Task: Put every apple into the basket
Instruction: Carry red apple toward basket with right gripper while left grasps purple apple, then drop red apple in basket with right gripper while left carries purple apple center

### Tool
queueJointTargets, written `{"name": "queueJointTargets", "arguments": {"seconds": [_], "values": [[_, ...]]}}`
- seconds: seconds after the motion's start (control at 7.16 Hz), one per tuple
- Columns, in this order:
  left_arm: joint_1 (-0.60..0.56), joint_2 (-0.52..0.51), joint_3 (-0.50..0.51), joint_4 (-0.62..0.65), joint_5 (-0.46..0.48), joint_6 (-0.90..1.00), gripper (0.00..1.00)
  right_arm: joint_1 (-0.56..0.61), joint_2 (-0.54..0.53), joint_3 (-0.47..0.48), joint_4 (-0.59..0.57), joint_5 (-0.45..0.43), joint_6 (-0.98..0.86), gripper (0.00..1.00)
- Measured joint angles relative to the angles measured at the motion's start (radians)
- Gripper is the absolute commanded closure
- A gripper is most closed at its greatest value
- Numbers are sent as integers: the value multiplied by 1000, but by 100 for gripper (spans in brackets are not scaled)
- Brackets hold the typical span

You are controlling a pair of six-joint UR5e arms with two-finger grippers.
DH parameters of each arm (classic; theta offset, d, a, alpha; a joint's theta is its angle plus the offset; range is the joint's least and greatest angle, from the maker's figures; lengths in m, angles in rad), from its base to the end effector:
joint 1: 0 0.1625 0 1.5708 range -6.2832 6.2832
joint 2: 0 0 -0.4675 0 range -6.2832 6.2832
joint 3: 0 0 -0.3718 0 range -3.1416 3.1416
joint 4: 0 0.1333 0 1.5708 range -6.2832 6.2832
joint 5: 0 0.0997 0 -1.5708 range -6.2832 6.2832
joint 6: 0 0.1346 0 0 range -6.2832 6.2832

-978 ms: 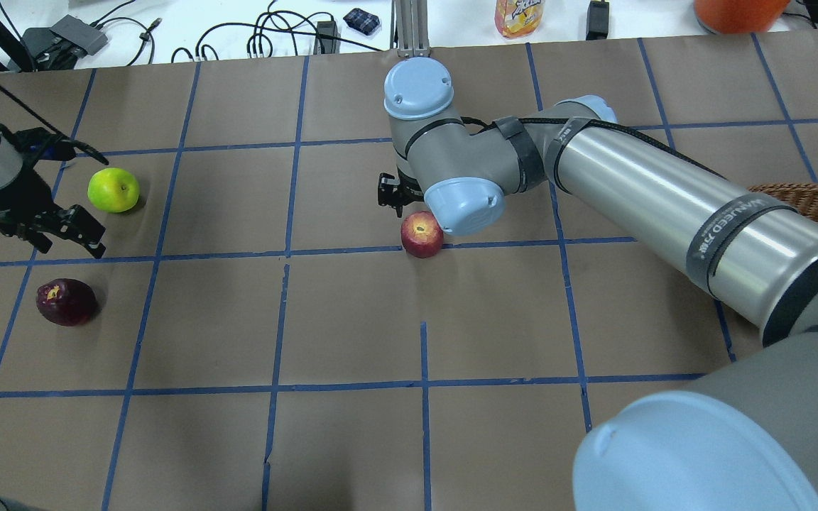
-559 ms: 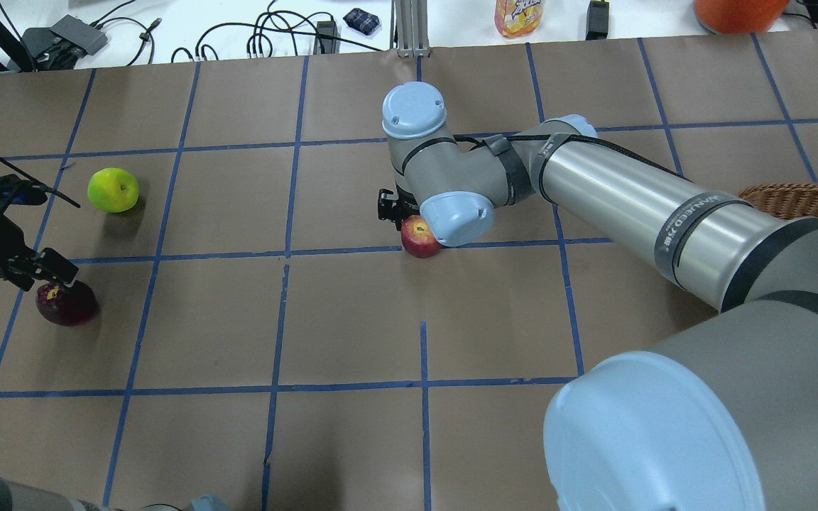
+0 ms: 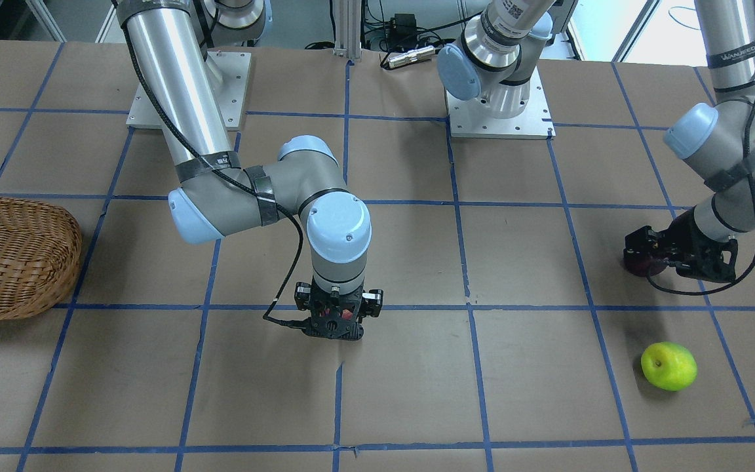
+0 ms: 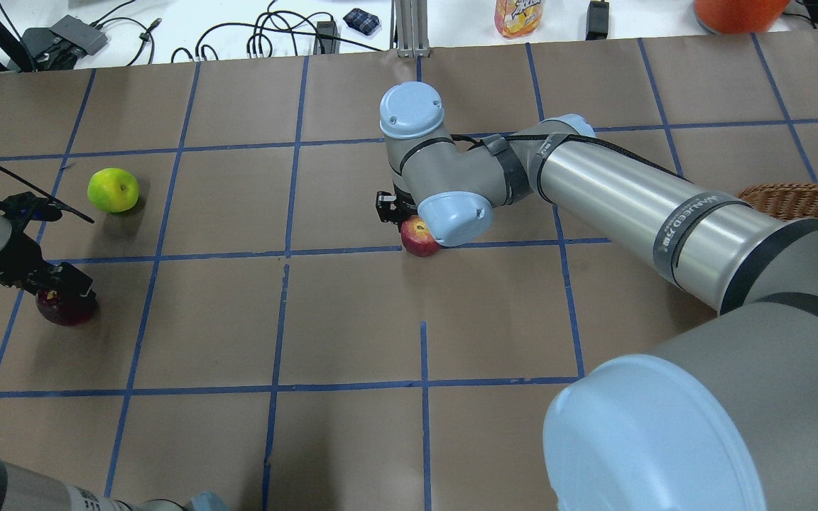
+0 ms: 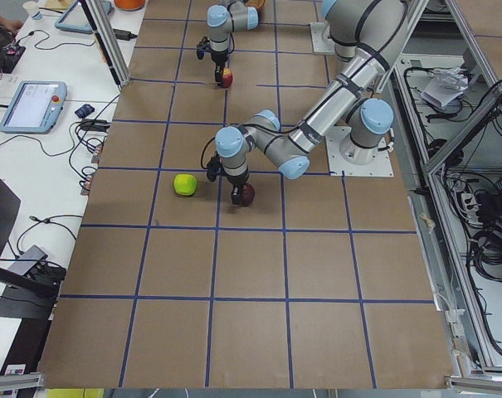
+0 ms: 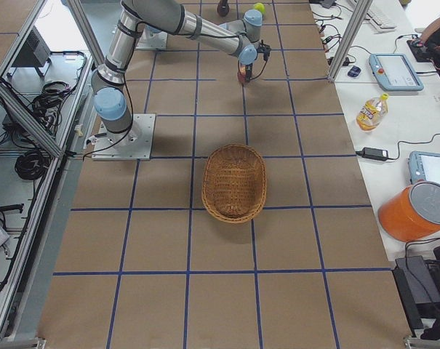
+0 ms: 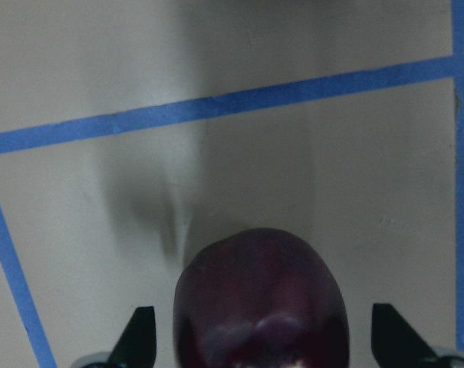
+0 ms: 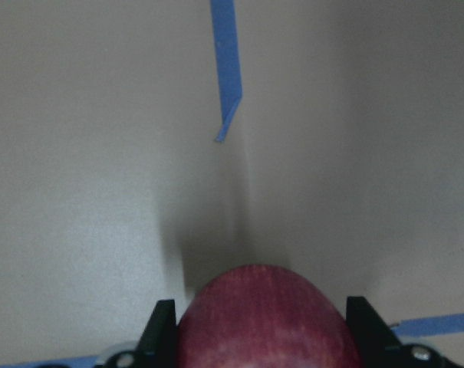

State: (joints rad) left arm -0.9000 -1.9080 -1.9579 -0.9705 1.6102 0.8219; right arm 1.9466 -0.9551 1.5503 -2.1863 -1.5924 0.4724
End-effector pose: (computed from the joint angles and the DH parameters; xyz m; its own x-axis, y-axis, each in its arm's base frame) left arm 0.2201 -0.4833 0.2115 -0.9868 0.1490 0.0640 0.1555 0.9814 0.1129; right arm 0.3710 -0.5849 0.2032 -0.9953 0.0968 0.0100 0.0965 0.9949 -0.0279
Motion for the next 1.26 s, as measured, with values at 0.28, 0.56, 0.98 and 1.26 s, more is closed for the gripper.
{"name": "queueJointTargets", "arguments": {"seconds": [0.28, 0.56, 0.98, 1.26], "values": [[1, -11, -6, 2, -21, 2, 96, -46, -45, 0, 13, -2, -39, 45], [-11, 24, 1, -33, -19, -5, 100, -192, -182, 13, 152, -8, -179, 45], [-142, 105, 62, -147, -71, -138, 100, -480, -329, 69, 300, -68, -572, 48], [-391, 116, 136, -212, -171, -456, 100, -687, -369, 128, 276, -98, -839, 49]]}}
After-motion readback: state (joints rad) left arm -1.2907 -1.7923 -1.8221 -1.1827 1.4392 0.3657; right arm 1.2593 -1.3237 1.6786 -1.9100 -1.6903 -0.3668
